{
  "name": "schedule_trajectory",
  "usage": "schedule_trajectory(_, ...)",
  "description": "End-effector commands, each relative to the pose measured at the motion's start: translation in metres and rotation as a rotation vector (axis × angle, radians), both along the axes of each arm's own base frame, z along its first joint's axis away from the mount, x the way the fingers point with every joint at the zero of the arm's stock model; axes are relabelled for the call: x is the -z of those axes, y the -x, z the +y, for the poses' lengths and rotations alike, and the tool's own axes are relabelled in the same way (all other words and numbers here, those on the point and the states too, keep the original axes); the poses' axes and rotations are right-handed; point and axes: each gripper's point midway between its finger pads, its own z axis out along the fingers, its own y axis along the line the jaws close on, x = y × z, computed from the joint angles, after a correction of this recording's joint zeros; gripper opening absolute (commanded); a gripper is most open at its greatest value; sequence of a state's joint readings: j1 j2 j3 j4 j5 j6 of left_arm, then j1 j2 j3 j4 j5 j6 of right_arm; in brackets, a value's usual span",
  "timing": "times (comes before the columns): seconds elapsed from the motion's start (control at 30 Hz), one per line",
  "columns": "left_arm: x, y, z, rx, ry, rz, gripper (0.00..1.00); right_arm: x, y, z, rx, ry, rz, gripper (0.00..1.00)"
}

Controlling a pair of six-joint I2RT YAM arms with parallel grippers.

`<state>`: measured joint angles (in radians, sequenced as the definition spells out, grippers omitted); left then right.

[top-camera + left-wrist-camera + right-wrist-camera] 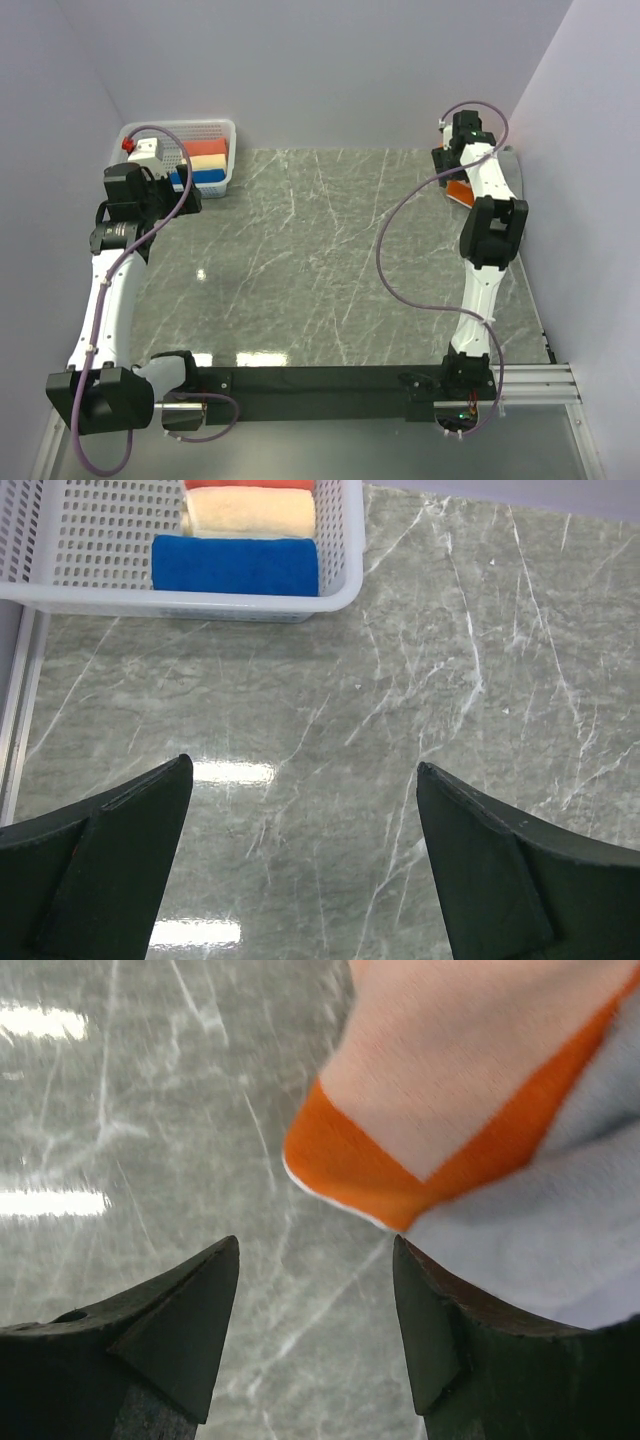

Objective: Roll the towels
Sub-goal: Grab a towel with the right arm

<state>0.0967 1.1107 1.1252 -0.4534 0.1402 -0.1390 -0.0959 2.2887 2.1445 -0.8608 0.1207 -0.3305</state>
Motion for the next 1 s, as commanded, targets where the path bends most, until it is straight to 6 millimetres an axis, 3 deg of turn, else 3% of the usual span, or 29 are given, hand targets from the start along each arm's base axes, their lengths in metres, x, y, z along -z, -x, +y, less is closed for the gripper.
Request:
schedule_trajectory(0.0,-0.012,-0.001,-0.006,0.018,0.022,-0.040,1.00,-0.005,-0.023,-0.002,0.050,0.020,-0.069,0.69)
schedule_trajectory(0.23,-0.013,0.001,-0.003,0.007,0.012,-0.036,0.99,0.014,-0.037,-0.016,0.123,0.080,-0.080,0.72)
schedule_trajectory(0.43,-0.013,-0.002,-0.006,0.009,0.035,-0.020,1.00,0.033,-0.035,-0.032,0.162,0.160,-0.047,0.66)
schedule_trajectory(0.53,-0.014,-0.003,-0.006,0.005,0.040,-0.015,0.99,0.041,-0.036,-0.038,0.179,0.192,-0.035,0.47)
schedule_trajectory(0.57,-0.015,-0.002,-0.004,-0.002,0.039,-0.017,0.99,0.040,-0.037,-0.039,0.181,0.194,-0.036,0.28)
schedule_trajectory(0.6,-0.015,-0.002,-0.005,-0.002,0.040,-0.017,1.00,0.033,-0.039,-0.039,0.185,0.190,-0.053,0.17)
schedule_trajectory(0.67,-0.016,-0.001,-0.006,0.004,0.046,-0.018,1.00,0.014,-0.039,-0.040,0.187,0.188,-0.076,0.00)
schedule_trajectory(0.7,-0.017,0.000,-0.007,0.006,0.050,-0.015,0.99,0.002,-0.039,-0.039,0.181,0.182,-0.095,0.00)
schedule_trajectory(0.73,-0.017,0.001,-0.009,0.013,0.054,-0.012,1.00,-0.027,-0.039,-0.037,0.179,0.175,-0.147,0.00)
schedule_trajectory(0.8,-0.018,0.002,-0.011,0.019,0.070,-0.010,0.99,-0.064,-0.035,-0.037,0.182,0.146,-0.219,0.00)
schedule_trajectory(0.83,-0.019,0.003,-0.012,0.022,0.077,-0.014,0.99,-0.111,-0.033,-0.033,0.175,0.117,-0.320,0.00)
schedule_trajectory(0.9,-0.023,0.004,-0.016,0.030,0.096,-0.022,1.00,-0.155,-0.025,-0.028,0.168,0.068,-0.418,0.00)
schedule_trajectory(0.93,-0.022,0.004,-0.017,0.033,0.102,-0.020,0.99,-0.194,-0.015,-0.022,0.153,0.045,-0.495,0.00)
schedule_trajectory(0.97,-0.024,0.004,-0.018,0.033,0.114,-0.025,1.00,-0.213,-0.010,-0.017,0.142,0.024,-0.534,0.00)
